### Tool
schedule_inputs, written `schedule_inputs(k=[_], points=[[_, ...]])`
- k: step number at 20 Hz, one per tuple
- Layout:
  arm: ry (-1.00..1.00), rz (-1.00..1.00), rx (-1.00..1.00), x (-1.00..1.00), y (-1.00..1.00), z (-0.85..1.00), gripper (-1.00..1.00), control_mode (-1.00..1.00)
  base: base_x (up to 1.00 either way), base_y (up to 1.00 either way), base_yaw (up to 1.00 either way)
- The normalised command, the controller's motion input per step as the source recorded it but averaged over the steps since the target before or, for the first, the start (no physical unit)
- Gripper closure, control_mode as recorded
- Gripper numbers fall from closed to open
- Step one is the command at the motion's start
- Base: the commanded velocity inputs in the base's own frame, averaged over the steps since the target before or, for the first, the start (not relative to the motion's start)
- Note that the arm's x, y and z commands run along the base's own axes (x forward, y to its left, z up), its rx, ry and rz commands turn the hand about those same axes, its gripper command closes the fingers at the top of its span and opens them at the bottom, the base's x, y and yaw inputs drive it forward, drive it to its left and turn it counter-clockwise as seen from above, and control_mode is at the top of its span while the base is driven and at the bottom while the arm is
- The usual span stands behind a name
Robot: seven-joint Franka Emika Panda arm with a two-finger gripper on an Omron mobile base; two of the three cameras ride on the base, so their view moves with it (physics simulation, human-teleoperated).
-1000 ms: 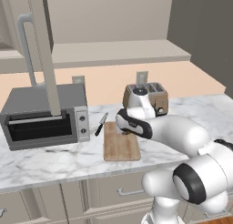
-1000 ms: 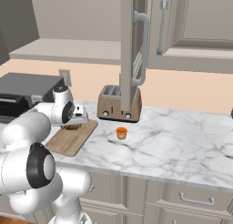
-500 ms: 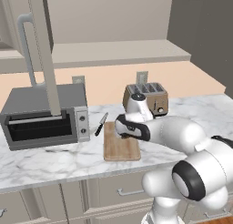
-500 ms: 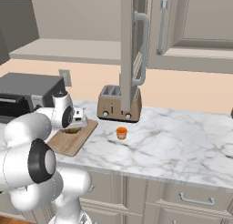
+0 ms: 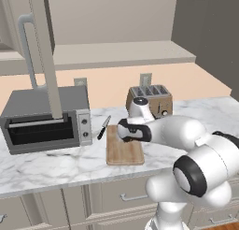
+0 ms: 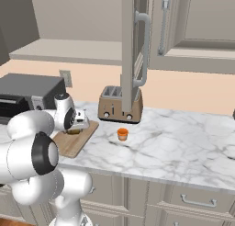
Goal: Pick the bread, place it on the cutting board, pick the jam, place it on the counter, and close the cabinet.
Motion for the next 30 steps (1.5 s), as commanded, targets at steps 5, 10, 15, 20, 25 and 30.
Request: schedule_inputs(k=[5, 10, 15, 20, 25, 30], points=[[0.0, 0.0, 0.0, 0.28, 0.0, -0.14, 1.0, -1.0, 0.0, 0.0, 0.0], [0.0, 0.0, -0.01, 0.23, 0.03, -0.17, 1.0, -1.0, 0.0, 0.0, 0.0], [0.0, 0.0, -0.01, 0.13, 0.05, -0.09, 1.0, -1.0, 0.0, 0.0, 0.0], [0.0, 0.0, 0.0, 0.06, 0.03, -0.06, 1.0, -1.0, 0.0, 0.0, 0.0], [0.0, 0.0, 0.0, 0.0, 0.0, -0.05, -1.0, -1.0, 0.0, 0.0, 0.0], [0.0, 0.0, 0.0, 0.0, 0.0, 0.0, -1.0, -1.0, 0.0, 0.0, 0.0]])
